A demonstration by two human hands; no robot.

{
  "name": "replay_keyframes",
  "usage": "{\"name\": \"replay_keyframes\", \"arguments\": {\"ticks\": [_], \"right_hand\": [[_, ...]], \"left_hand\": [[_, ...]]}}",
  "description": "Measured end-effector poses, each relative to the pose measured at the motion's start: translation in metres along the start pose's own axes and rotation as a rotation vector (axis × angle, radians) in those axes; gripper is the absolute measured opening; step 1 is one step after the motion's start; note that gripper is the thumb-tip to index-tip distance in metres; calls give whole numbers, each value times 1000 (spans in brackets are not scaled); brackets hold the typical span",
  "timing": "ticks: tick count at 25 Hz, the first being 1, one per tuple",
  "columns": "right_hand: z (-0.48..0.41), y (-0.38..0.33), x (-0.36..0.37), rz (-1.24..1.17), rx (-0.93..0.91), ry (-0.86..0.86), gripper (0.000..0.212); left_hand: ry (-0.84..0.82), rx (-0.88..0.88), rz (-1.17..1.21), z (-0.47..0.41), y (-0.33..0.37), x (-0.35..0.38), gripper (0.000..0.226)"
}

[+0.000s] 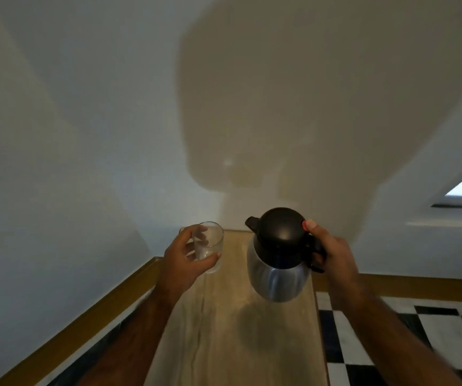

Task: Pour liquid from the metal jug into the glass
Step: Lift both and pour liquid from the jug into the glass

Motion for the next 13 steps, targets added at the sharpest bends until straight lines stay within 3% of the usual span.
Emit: {"name": "replay_keyframes", "arguments": {"ticks": [1, 4, 10, 13], "right_hand": [[5, -29, 3, 41, -29, -24, 45], [21, -109, 11, 154, -56, -74, 66], [52, -232, 32, 380, -154, -132, 44], [64, -271, 41, 470, -172, -119, 45]], "left_hand": [[10, 30, 7, -3, 22, -6, 62], [14, 77, 23, -11, 79, -17, 62], [20, 158, 52, -13, 166, -33, 61], [36, 162, 76, -8, 189, -40, 62]]}}
Point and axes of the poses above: each hand's wrist, its own z-axis away from the middle knuckle, its own x-axis out of the palm, y = z × x, the point moved 5 cm from there along -z, towards the middle knuckle, and after that the axes turned 7 degrees about x, right-handed, at the moved point
